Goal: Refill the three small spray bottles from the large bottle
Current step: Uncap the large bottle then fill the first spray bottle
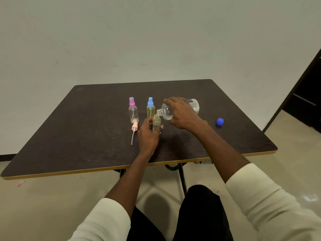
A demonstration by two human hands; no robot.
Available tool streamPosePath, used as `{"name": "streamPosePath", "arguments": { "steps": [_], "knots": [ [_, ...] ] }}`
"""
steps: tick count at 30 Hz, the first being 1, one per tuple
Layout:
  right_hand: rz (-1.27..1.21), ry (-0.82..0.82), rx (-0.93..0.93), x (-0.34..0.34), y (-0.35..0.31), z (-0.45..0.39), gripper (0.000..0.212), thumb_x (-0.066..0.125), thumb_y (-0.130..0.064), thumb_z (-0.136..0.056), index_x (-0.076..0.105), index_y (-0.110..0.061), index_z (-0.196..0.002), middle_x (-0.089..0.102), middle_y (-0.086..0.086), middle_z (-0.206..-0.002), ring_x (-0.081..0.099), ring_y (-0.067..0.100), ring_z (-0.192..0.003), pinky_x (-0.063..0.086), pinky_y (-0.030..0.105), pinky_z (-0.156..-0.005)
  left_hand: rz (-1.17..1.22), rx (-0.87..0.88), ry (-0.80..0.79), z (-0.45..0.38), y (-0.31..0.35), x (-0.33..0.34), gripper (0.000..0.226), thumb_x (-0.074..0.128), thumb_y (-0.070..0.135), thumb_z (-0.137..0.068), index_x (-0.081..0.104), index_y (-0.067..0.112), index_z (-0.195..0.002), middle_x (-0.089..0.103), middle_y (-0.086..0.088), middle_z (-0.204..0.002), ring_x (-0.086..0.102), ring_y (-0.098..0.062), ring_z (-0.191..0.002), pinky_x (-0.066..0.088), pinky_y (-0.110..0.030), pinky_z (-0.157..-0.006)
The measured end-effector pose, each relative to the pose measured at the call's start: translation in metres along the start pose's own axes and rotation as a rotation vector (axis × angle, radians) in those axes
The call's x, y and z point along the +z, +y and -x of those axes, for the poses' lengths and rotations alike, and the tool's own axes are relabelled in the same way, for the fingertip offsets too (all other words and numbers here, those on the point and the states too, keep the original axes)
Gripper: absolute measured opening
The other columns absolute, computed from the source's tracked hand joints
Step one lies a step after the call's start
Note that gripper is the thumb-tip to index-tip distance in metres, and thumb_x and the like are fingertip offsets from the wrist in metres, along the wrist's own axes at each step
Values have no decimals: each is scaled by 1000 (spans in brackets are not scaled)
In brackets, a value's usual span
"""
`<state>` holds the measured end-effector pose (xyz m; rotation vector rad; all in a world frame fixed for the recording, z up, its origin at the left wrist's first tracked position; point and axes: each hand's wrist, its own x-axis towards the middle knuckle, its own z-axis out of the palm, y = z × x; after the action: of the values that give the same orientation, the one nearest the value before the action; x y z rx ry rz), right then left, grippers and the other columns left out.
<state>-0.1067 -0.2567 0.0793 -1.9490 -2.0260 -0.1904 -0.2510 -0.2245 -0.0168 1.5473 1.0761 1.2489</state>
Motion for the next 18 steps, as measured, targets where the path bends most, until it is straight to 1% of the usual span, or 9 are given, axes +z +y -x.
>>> {"name": "streamPosePath", "arguments": {
  "steps": [5, 9, 12, 16, 18],
  "knots": [
    [9, -4, -1, 0, 0, 0, 72, 73, -14, -75, 43, -15, -140, 49, 5, -141, 43, 27, -129, 26, 42, -113, -2, 8, -4, 1, 2, 0, 32, 76, 19, -86, 59, 32, -109, 66, 17, -98, 63, 1, -98, 53, -27, -88],
    [8, 0, -1, 1, 1, 0, 71, 73, -14, -74, 43, -15, -139, 49, 5, -140, 44, 27, -128, 27, 43, -112, -6, -1, -3, 2, 4, 0, 32, 76, 18, -86, 61, 25, -112, 66, 17, -97, 62, 4, -96, 52, -24, -85],
    [7, -5, 3, 1, 1, 0, 72, 73, -15, -75, 42, -16, -140, 49, 5, -140, 43, 27, -129, 27, 43, -112, -17, -2, 1, 3, 7, -1, 31, 76, 17, -86, 61, 22, -114, 65, 17, -96, 60, 6, -93, 48, -18, -80],
    [8, -12, 5, 0, 0, 0, 72, 74, -14, -75, 42, -16, -140, 48, 5, -141, 43, 28, -129, 28, 44, -113, -17, 0, 0, 3, 7, -2, 32, 76, 16, -86, 61, 21, -115, 66, 14, -100, 61, 4, -95, 48, -18, -81],
    [10, -13, 3, 1, 1, 0, 72, 74, -15, -75, 43, -16, -140, 49, 5, -140, 43, 28, -129, 28, 45, -112, -23, -7, 0, 3, 7, -1, 33, 76, 16, -87, 62, 19, -116, 66, 12, -102, 60, 4, -95, 47, -16, -81]
  ]
}}
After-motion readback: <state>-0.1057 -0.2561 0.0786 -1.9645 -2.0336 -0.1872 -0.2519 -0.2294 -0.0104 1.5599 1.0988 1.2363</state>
